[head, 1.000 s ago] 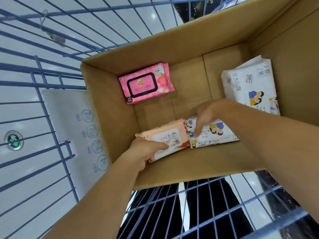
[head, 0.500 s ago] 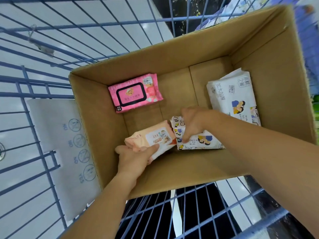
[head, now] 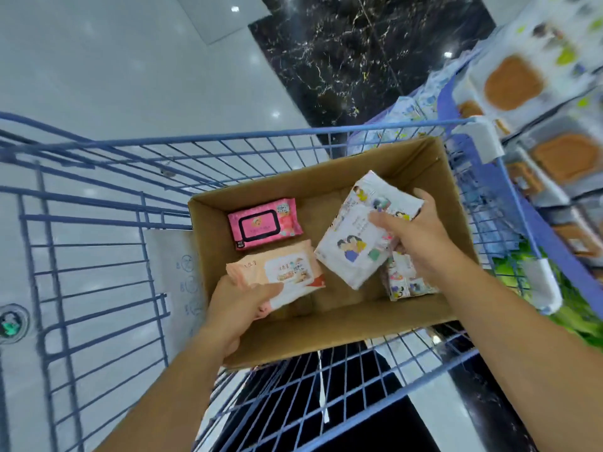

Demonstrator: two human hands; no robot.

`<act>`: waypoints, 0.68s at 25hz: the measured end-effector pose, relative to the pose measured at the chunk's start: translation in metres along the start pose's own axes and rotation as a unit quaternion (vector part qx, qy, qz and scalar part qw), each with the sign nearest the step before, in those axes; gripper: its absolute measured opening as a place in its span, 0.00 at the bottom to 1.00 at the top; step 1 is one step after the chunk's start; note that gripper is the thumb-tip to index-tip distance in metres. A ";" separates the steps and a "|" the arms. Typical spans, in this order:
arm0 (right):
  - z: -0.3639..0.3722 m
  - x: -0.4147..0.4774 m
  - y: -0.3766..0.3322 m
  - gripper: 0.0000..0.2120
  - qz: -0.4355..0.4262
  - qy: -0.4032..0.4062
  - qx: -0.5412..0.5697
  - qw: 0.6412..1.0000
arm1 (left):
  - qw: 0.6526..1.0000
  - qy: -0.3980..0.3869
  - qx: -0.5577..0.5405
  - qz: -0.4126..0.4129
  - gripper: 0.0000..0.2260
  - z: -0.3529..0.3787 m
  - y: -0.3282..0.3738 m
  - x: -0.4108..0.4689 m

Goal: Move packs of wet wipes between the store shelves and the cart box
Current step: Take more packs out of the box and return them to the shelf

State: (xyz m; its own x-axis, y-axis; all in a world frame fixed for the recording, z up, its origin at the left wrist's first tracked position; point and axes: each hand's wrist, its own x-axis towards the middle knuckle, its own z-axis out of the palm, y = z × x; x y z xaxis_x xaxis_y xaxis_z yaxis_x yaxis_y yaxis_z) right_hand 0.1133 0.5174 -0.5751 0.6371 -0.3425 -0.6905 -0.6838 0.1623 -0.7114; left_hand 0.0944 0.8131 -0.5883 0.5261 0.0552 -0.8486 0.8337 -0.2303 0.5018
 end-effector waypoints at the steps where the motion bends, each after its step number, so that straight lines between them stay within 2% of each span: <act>1: -0.008 -0.018 -0.011 0.36 -0.003 0.002 0.057 0.998 | 1.000 -0.004 -0.013 0.015 0.15 -0.007 0.013 -0.015; 3: -0.023 -0.052 -0.032 0.42 -0.009 0.011 0.153 0.988 | 0.998 -0.007 -0.028 0.055 0.17 -0.019 0.045 -0.042; 4: -0.031 -0.069 -0.043 0.45 -0.016 0.020 0.190 0.981 | 0.996 -0.016 -0.031 0.080 0.20 -0.025 0.061 -0.052; 5: -0.039 -0.089 -0.054 0.43 -0.026 0.028 0.223 0.974 | 0.993 -0.029 -0.030 0.106 0.27 -0.030 0.077 -0.062; 6: -0.047 -0.109 -0.068 0.35 -0.041 0.033 0.258 0.965 | 0.990 -0.038 -0.031 0.132 0.33 -0.032 0.097 -0.077; 8: -0.063 -0.142 -0.086 0.16 -0.066 0.041 0.341 0.937 | 0.979 -0.080 -0.033 0.187 0.36 -0.032 0.134 -0.099; 10: -0.081 -0.173 -0.103 0.11 -0.093 0.064 0.396 0.911 | 0.962 -0.133 -0.024 0.238 0.39 -0.021 0.168 -0.123; 11: -0.092 -0.190 -0.113 0.10 -0.113 0.077 0.417 0.898 | 0.951 -0.158 -0.011 0.266 0.39 -0.011 0.185 -0.137; 14: -0.128 -0.233 -0.138 0.11 -0.167 0.117 0.474 0.857 | 0.924 -0.185 0.001 0.334 0.24 0.024 0.229 -0.188; 17: -0.177 -0.279 -0.162 0.12 -0.237 0.129 0.495 0.826 | 0.890 -0.232 0.023 0.391 0.25 0.066 0.258 -0.245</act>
State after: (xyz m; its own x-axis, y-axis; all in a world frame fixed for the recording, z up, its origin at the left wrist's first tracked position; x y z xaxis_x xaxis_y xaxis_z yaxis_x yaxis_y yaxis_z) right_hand -0.0165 0.4233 -0.2439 0.5644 -0.7501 -0.3446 0.3283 0.5870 -0.7400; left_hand 0.1697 0.6755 -0.2616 0.8081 -0.5439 -0.2260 0.2300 -0.0620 0.9712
